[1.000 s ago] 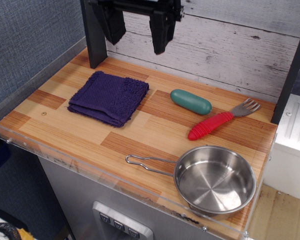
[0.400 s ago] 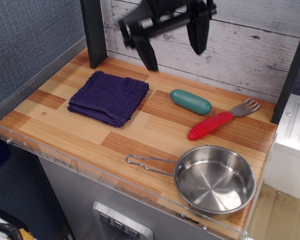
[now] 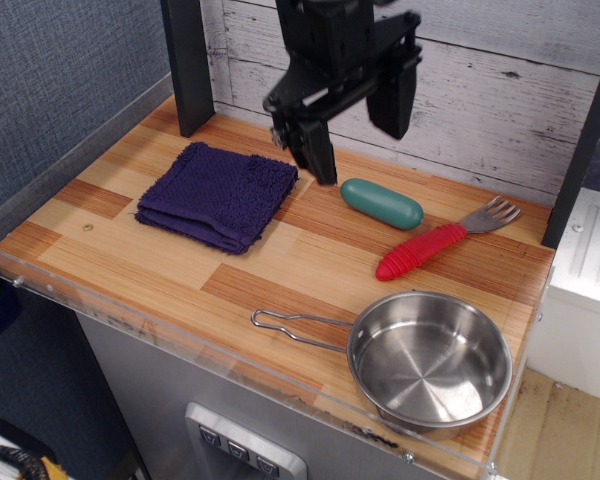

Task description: Put the pickle on the other side of the purple rag, in the corner.

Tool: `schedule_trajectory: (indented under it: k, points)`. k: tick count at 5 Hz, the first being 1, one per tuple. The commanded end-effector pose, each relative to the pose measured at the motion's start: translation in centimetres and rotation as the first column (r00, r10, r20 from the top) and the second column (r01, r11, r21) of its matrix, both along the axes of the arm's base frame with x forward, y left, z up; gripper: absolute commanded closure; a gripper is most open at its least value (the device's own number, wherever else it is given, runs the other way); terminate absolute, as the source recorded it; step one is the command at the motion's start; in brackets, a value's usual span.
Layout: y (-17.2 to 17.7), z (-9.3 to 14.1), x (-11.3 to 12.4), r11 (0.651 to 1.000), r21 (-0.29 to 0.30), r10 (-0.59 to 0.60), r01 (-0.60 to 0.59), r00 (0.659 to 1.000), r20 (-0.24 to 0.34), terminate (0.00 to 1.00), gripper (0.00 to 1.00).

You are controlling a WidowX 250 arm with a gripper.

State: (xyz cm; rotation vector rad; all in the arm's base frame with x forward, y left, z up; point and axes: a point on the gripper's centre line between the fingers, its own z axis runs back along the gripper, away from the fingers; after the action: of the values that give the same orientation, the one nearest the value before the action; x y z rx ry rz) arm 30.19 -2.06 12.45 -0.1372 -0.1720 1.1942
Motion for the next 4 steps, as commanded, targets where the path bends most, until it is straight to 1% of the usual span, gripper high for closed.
schedule_trajectory:
  k: [1,2,3,4]
  points:
    - [1.0,-0.4,4.5,0.991,0.087,0.098,-0.101,0.995,0.036,0.00,0.00]
    - [1.3,-2.1,6.1,0.987,0.125,0.101,-0.102,0.995,0.010,0.00,0.00]
    - [1.3,-3.9,6.6,0.981,0.154,0.119,-0.115,0.993,-0.015,0.00,0.00]
    - [1.7,-5.2,6.6,0.973,0.205,0.113,-0.104,0.993,-0.034,0.00,0.00]
